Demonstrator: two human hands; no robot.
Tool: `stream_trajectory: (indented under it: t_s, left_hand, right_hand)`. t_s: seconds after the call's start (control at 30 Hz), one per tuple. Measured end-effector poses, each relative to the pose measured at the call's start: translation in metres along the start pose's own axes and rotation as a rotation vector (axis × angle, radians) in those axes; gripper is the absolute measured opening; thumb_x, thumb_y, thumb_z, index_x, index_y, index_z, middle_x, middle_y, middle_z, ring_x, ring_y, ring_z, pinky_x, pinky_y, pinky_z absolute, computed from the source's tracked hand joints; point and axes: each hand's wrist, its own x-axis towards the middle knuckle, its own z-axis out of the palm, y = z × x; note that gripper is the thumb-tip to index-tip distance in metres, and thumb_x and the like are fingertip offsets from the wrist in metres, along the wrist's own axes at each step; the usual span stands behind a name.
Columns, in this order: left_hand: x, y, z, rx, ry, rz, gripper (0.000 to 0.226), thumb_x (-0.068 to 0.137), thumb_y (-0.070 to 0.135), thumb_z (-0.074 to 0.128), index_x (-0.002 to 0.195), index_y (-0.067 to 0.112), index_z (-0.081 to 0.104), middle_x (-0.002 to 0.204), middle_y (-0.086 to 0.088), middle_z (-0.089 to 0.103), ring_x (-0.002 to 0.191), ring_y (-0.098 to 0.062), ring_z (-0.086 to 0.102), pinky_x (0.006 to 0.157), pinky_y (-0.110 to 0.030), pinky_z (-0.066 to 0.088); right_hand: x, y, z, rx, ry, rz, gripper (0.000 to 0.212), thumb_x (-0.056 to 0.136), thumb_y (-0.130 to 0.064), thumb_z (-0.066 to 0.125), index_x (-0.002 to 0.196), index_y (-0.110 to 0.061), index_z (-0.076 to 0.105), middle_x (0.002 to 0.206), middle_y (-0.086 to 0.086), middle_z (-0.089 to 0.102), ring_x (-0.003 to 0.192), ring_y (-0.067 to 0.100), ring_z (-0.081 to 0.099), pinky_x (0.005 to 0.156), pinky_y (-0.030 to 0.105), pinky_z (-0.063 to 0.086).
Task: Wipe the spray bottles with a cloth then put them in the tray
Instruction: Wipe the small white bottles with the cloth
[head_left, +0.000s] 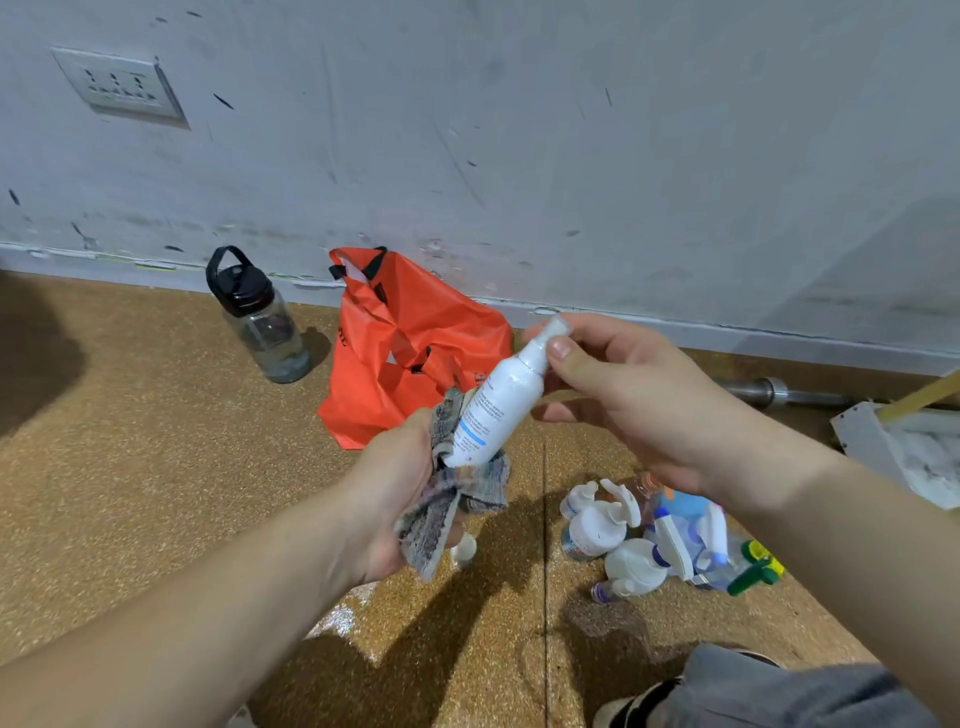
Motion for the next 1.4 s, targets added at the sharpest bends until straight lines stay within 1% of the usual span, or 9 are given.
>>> stream_trajectory:
  t_s: [0.17, 0.4, 0.5, 0.63, 0.73, 0.87, 1.07, 1.2, 1.4]
  left_hand:
    - [-0.011, 0.004, 0.008, 0.184, 0.105, 0.197, 0.050, 0.110, 0.042, 0.042, 0.083, 0.005, 0.063, 0.063, -0.011, 0.066, 0.053, -0.027, 0.062, 0.047, -0.032, 0.051]
    - [-0.021, -0.005, 0.005, 0.863, 0.154, 1.068, 0.024, 0.111, 0.042, 0.029, 0.112, 0.035, 0.051, 0.102, 0.015, 0.064, 0.094, -0.001, 0.060, 0.079, -0.030, 0.044]
    - [-0.018, -0.006, 0.006, 1.001, 0.083, 1.228, 0.048, 0.110, 0.039, 0.033, 0.149, 0.015, 0.046, 0.142, 0.001, 0.056, 0.132, -0.014, 0.052, 0.110, -0.028, 0.039]
    - [-0.006, 0.000, -0.004, 0.762, -0.036, 0.998, 0.036, 0.111, 0.041, 0.038, 0.140, 0.026, 0.054, 0.126, 0.005, 0.067, 0.114, -0.009, 0.063, 0.098, -0.024, 0.049]
    - [-0.006, 0.001, 0.004, 0.312, 0.009, 0.542, 0.039, 0.110, 0.047, 0.038, 0.119, 0.022, 0.066, 0.108, -0.002, 0.077, 0.105, -0.025, 0.071, 0.097, -0.042, 0.055]
    - [-0.007, 0.002, 0.008, -0.193, -0.193, -0.051, 0.057, 0.105, 0.055, 0.040, 0.126, 0.013, 0.072, 0.123, -0.018, 0.074, 0.113, -0.036, 0.071, 0.108, -0.061, 0.049]
    - [-0.007, 0.011, 0.005, -0.118, -0.219, -0.139, 0.037, 0.100, 0.042, 0.051, 0.091, 0.015, 0.074, 0.089, -0.012, 0.073, 0.077, -0.028, 0.072, 0.083, -0.046, 0.058]
    - [-0.005, 0.010, 0.003, -0.038, -0.198, -0.140, 0.024, 0.095, 0.041, 0.061, 0.096, 0.018, 0.068, 0.087, -0.010, 0.069, 0.068, -0.025, 0.067, 0.074, -0.035, 0.052]
    - [0.003, 0.002, 0.001, 0.156, 0.124, 0.012, 0.038, 0.101, 0.038, 0.043, 0.076, 0.014, 0.059, 0.067, -0.014, 0.061, 0.060, -0.025, 0.057, 0.062, -0.039, 0.054]
  right_hand:
    - [-0.005, 0.009, 0.010, -0.121, 0.020, -0.040, 0.013, 0.104, -0.015, 0.058, 0.101, -0.017, 0.070, 0.106, 0.017, 0.072, 0.093, 0.018, 0.068, 0.089, 0.040, 0.063]
    - [-0.006, 0.013, 0.018, -0.063, 0.096, -0.027, 0.009, 0.102, -0.008, 0.060, 0.097, -0.014, 0.064, 0.095, 0.018, 0.067, 0.083, 0.023, 0.065, 0.077, 0.035, 0.059]
    - [-0.010, 0.015, 0.025, -0.060, 0.047, -0.002, 0.021, 0.099, 0.005, 0.053, 0.097, -0.013, 0.064, 0.090, 0.014, 0.069, 0.077, 0.020, 0.063, 0.067, 0.031, 0.053]
    - [-0.012, 0.005, 0.023, 0.042, 0.115, -0.034, 0.009, 0.103, -0.008, 0.058, 0.095, -0.010, 0.063, 0.096, 0.010, 0.069, 0.079, 0.014, 0.072, 0.066, 0.024, 0.061]
    - [-0.011, 0.005, 0.020, 0.028, 0.214, -0.028, 0.008, 0.103, -0.016, 0.060, 0.097, -0.012, 0.063, 0.105, 0.019, 0.068, 0.087, 0.018, 0.073, 0.075, 0.033, 0.065]
    - [-0.011, 0.007, 0.022, 0.007, 0.221, -0.008, 0.015, 0.098, -0.022, 0.068, 0.093, -0.011, 0.061, 0.097, 0.023, 0.060, 0.078, 0.017, 0.067, 0.071, 0.036, 0.065]
    - [-0.005, -0.001, 0.009, -0.049, 0.017, 0.040, 0.014, 0.099, -0.022, 0.067, 0.110, -0.013, 0.065, 0.096, 0.013, 0.068, 0.083, 0.021, 0.065, 0.075, 0.037, 0.061]
    - [-0.009, -0.007, 0.004, -0.087, -0.074, -0.033, 0.017, 0.102, -0.008, 0.060, 0.113, -0.012, 0.072, 0.113, 0.025, 0.069, 0.085, 0.024, 0.068, 0.071, 0.031, 0.061]
    - [-0.008, 0.000, 0.003, -0.106, -0.030, -0.054, 0.010, 0.099, -0.008, 0.065, 0.098, -0.006, 0.074, 0.096, 0.022, 0.071, 0.080, 0.019, 0.068, 0.071, 0.026, 0.061]
